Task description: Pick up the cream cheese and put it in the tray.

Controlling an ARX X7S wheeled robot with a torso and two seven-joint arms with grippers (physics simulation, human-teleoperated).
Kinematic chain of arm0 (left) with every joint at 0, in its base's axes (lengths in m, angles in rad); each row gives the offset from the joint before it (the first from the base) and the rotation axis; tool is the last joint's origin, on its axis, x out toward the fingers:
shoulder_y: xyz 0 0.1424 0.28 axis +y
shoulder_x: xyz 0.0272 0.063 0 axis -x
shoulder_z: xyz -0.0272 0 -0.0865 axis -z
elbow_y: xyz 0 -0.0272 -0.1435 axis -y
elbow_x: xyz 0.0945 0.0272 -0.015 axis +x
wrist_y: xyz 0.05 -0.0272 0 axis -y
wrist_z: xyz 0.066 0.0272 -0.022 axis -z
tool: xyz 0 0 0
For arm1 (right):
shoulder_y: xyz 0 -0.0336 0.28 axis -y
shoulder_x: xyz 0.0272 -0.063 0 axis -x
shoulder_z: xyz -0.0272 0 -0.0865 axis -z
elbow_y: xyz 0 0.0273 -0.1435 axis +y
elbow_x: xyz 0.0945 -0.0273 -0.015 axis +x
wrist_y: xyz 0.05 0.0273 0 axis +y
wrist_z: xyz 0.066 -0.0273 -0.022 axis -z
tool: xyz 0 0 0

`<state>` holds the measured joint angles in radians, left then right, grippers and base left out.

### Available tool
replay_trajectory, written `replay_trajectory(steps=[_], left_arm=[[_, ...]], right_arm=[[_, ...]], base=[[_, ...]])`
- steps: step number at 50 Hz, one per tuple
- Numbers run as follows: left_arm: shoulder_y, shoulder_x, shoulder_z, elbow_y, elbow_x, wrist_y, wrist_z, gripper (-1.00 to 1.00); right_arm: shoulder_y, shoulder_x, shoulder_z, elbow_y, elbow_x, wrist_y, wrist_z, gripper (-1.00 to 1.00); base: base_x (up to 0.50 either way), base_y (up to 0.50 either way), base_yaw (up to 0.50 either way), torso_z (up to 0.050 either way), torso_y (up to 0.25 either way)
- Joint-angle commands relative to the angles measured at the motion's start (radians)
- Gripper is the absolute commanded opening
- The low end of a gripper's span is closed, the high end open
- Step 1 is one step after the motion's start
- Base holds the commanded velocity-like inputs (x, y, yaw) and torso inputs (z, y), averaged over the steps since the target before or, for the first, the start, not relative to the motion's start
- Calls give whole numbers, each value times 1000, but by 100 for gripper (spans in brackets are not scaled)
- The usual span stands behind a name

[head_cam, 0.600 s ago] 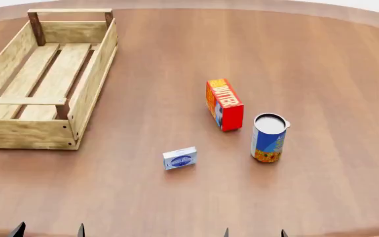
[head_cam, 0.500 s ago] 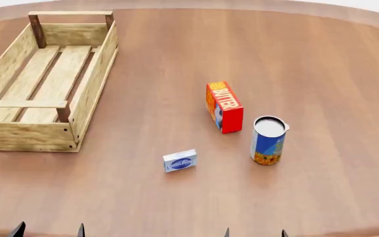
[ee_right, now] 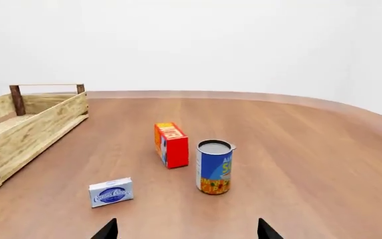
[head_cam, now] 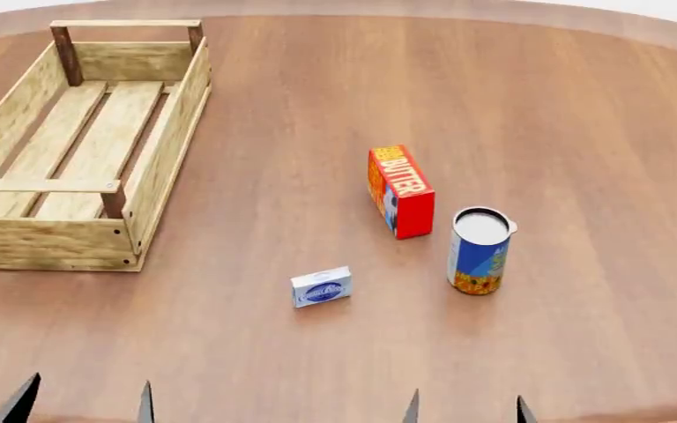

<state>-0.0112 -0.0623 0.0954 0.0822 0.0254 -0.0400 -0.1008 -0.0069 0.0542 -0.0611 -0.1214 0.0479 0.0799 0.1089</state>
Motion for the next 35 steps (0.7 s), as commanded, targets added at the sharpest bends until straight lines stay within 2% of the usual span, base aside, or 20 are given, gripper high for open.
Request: replay_trajectory(steps=[1, 7, 17, 21, 28, 31, 35], left_arm=[[-27, -21, 72, 196, 96, -95, -37, 100], [-102, -20, 102, 348, 126, -210, -18, 100], [-167, -39, 93, 437, 132, -277, -23, 100], [-204, -45, 63, 520, 146, -319, -39, 100], [-239, -57, 43, 662, 200, -447, -49, 100], [-245, -74, 51, 767, 294, -532, -65, 100], [-238, -84, 32, 933, 377, -634, -59, 100]], right_arm=[[-15, 26, -17, -242, 31, 101, 29, 100], [10, 40, -21, -366, 36, 186, 49, 100], [42, 55, -24, -557, 76, 311, 68, 100], [65, 53, 0, -671, 111, 411, 95, 100], [78, 66, 3, -841, 144, 531, 128, 100], [83, 68, 8, -907, 151, 572, 152, 100], [81, 211, -45, -925, 275, 523, 325, 100]], base=[[0, 0, 0, 0, 0], [0, 0, 0, 0, 0], [0, 0, 0, 0, 0], [0, 0, 0, 0, 0], [0, 0, 0, 0, 0], [0, 0, 0, 0, 0], [0, 0, 0, 0, 0]])
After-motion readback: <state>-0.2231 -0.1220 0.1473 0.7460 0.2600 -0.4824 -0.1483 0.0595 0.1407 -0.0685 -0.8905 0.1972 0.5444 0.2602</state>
